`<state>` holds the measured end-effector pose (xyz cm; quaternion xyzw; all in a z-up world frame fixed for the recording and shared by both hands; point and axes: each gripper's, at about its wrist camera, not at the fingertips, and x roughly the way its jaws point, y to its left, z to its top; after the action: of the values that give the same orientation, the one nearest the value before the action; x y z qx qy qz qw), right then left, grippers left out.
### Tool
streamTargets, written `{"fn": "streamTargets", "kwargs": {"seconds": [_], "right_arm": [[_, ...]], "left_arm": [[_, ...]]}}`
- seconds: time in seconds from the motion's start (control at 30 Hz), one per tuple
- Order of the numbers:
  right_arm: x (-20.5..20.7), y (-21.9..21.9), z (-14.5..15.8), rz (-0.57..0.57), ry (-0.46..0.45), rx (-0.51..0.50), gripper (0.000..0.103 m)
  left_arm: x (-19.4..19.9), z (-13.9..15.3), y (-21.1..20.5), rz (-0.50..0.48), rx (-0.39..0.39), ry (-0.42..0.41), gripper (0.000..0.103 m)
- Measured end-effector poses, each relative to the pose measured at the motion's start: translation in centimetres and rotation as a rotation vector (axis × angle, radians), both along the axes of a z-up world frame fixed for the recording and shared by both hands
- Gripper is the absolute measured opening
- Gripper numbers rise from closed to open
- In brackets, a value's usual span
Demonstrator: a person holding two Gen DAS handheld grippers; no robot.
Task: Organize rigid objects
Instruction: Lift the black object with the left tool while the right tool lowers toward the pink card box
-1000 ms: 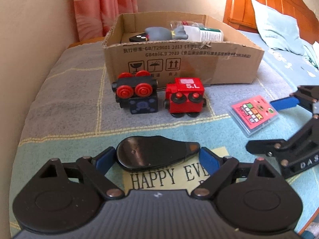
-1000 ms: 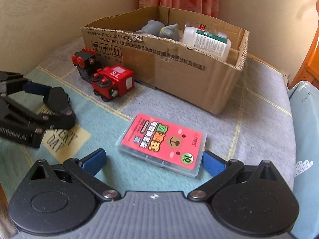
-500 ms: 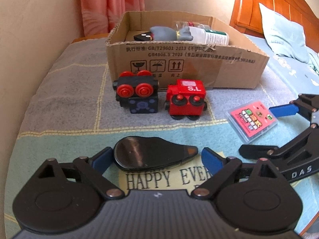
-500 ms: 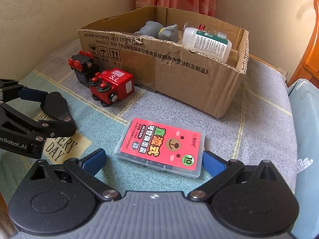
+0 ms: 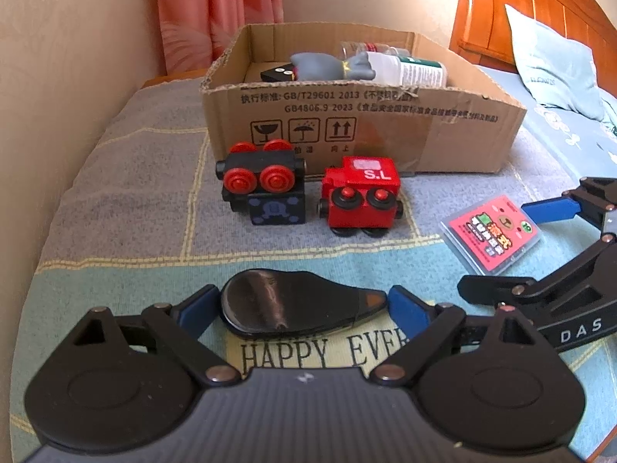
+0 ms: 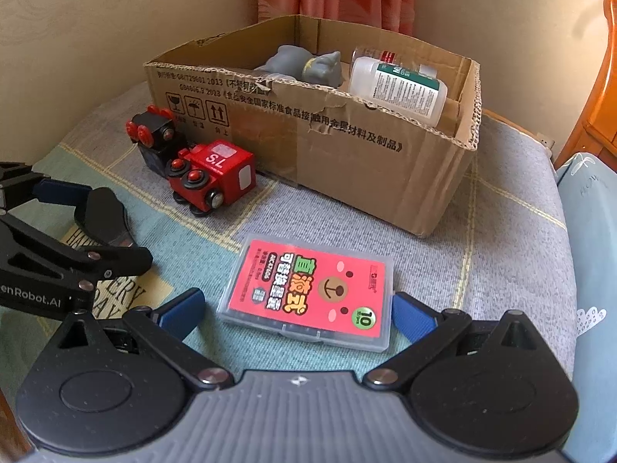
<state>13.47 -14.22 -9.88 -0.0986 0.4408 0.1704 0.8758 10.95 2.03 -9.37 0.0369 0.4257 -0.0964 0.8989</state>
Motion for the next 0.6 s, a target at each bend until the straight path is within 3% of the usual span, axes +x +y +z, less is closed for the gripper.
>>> {"fn": "streamTargets", "kwargs": {"seconds": [0.6], "right_arm": [[1.2, 0.1, -0.2, -0.033, 0.011, -0.008, 0.103]], "left_arm": [[-0.5, 0.1, 0.9, -0.123, 0.000, -0.012, 0.090]]}}
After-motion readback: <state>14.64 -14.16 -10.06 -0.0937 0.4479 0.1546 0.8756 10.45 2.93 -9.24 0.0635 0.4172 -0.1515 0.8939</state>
